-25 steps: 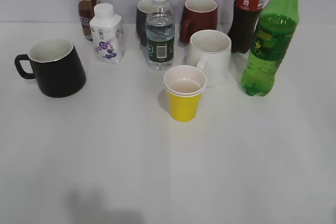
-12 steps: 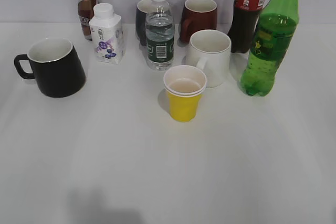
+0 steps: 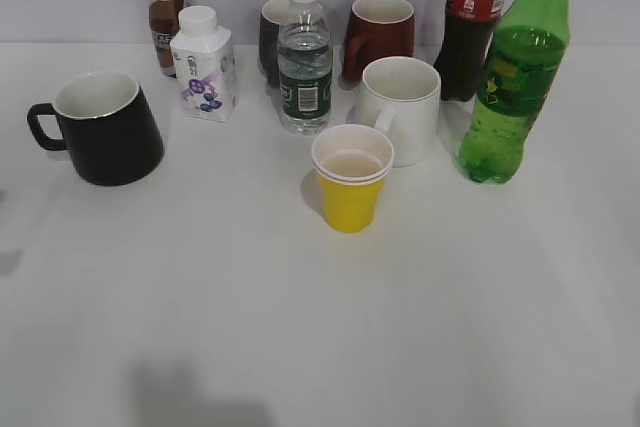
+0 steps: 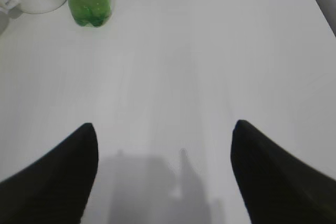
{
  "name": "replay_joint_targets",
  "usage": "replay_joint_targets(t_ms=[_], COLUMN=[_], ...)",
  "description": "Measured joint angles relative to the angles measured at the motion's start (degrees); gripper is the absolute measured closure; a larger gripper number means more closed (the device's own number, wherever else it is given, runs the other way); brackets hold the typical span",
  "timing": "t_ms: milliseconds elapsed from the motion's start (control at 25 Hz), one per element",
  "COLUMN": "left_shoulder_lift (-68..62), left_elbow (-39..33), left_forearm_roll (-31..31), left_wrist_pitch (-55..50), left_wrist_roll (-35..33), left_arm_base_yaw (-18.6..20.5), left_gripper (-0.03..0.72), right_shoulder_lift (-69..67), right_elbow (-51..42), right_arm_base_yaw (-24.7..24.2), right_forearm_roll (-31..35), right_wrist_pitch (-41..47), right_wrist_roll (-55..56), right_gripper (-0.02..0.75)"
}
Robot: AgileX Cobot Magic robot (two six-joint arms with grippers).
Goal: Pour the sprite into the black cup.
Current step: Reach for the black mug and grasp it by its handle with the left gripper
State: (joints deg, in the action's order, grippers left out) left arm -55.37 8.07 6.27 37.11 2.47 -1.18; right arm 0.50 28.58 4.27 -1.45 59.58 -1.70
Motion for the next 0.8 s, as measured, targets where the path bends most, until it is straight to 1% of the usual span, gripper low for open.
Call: replay_joint_targets(t_ms=[200,320,400,520,800], left_shoulder_lift=[-23.5,-34.8,-40.2,-45.8,-50.5], left_elbow=[0.1,1.0,2.8,5.8,11.8], left_forearm_roll=[-0.1,0.3,0.8,1.1,1.8], left_wrist_pitch=[18.0,27.6,30.2,31.2,31.9], left_wrist_roll=[0.0,0.0,0.0,0.0,0.0], left_arm_base_yaw=[0.0,0.0,0.0,0.0,0.0], left_gripper=[0.411,0.407,0.402,0.386,0.374], right_shoulder_lift=[0.0,0.0,0.0,0.0,0.0], right_elbow=[0.0,0.0,0.0,0.0,0.0], right_arm_base_yaw=[0.0,0.0,0.0,0.0,0.0], right_forearm_roll=[0.0,0.0,0.0,0.0,0.0], right_wrist_pitch=[0.0,0.0,0.0,0.0,0.0], right_wrist_roll=[0.0,0.0,0.0,0.0,0.0], right_gripper=[0.148,0.148,0.148,0.148,0.148])
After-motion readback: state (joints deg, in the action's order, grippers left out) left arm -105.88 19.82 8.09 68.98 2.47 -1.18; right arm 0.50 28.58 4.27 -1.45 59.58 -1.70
